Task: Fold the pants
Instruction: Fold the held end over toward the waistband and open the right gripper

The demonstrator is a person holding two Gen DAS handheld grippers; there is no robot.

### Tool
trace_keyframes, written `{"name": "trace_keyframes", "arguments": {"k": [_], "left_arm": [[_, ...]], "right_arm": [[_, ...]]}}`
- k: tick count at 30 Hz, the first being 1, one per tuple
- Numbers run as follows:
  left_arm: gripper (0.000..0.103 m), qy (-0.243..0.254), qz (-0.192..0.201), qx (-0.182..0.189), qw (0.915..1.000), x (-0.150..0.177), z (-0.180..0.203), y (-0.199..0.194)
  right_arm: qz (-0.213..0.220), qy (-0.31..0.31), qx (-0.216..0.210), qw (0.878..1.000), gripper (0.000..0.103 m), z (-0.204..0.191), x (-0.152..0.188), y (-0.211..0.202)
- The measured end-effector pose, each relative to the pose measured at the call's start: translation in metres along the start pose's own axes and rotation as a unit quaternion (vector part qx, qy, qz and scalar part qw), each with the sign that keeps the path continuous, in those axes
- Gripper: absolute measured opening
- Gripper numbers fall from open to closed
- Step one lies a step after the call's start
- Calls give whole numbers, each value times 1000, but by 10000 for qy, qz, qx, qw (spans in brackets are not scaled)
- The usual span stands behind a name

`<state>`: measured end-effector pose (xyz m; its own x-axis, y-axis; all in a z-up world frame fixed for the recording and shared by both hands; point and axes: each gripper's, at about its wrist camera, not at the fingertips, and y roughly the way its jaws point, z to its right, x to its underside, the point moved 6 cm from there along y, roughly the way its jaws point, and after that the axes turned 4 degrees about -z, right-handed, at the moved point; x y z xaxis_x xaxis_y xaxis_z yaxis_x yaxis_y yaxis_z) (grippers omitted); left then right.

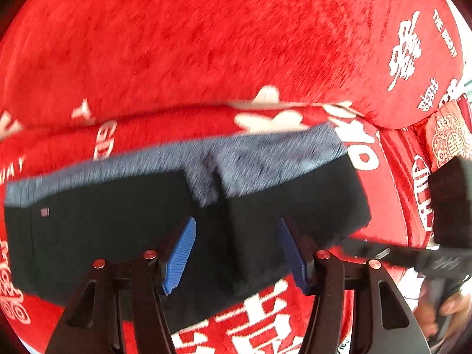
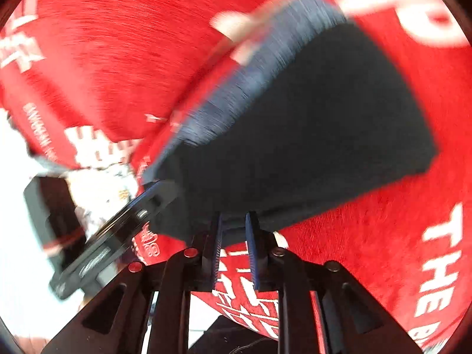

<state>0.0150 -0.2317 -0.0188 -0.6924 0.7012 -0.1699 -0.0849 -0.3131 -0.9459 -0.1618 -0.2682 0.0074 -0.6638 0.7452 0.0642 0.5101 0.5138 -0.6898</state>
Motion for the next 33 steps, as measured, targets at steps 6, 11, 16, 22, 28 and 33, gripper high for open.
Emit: {"name": "trace_keyframes", "arguments": {"k": [6, 11, 16, 22, 28, 33], "left_arm": [[59, 223, -56, 197, 9995, -13, 41, 32], [59, 119, -334, 5, 9994, -2, 40, 67], [59, -32, -482, 249, 9985, 24, 16, 72], [59, -51, -484, -139, 9987, 31, 10, 51], [59, -449, -319, -689, 9961, 50, -36, 23], [59, -689, -392, -1174, 9899, 75, -73, 11]], "right_arm": [[1111, 251, 764, 9905, 63, 53, -82, -52], [437, 459, 945, 9935, 40, 84, -108, -6], [257, -970, 2466, 9639, 40, 43, -94, 21], [255, -1738, 3398, 9239, 56, 15, -82, 33], [843, -2118, 2437, 9427, 55, -43, -57, 8], [62, -1908, 1508, 9700, 47, -69, -52, 72]]}}
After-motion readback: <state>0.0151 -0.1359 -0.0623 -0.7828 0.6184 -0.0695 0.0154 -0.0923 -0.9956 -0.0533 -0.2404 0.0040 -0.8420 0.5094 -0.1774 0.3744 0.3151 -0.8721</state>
